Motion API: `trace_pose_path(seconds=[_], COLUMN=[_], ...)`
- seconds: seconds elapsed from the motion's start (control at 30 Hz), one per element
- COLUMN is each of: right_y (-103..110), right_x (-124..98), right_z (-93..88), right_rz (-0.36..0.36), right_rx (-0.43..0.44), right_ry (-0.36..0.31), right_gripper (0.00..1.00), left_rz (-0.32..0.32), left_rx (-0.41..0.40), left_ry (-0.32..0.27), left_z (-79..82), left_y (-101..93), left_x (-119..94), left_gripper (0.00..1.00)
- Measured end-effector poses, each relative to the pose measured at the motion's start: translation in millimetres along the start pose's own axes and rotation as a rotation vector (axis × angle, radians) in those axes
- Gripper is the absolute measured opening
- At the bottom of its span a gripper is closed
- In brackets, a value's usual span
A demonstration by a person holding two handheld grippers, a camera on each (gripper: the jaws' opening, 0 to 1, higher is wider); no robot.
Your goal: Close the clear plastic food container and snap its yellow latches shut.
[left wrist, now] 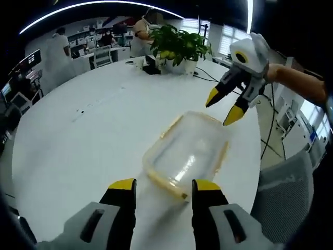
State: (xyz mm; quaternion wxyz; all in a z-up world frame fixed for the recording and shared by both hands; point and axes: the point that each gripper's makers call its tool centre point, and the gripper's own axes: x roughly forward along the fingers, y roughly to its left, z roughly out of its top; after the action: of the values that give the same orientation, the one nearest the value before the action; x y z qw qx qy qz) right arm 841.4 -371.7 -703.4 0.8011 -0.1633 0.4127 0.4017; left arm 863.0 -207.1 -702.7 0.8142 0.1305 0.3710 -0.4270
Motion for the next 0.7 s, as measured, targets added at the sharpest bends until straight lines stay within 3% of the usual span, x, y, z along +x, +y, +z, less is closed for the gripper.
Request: trace_pose_path(seconds=[0.33, 0.7], right_y=[7, 9], right_x=[11, 15], right_z=[-6.7, -7.3], right_rz=[0.039, 0.07], right_rx=[0.151, 0.2], right_ry=[-0.023, 0.002], right_gripper=[0.34, 0.35], left_rz=[-0.042, -0.08], left_rx=[-0.1, -0.158], left_ry=[0.014, 0.017], left_z=[-9.7, -13.2], left_y=[-12.0, -17.6], left_x=[7, 13], left_gripper=[0.35, 0.33])
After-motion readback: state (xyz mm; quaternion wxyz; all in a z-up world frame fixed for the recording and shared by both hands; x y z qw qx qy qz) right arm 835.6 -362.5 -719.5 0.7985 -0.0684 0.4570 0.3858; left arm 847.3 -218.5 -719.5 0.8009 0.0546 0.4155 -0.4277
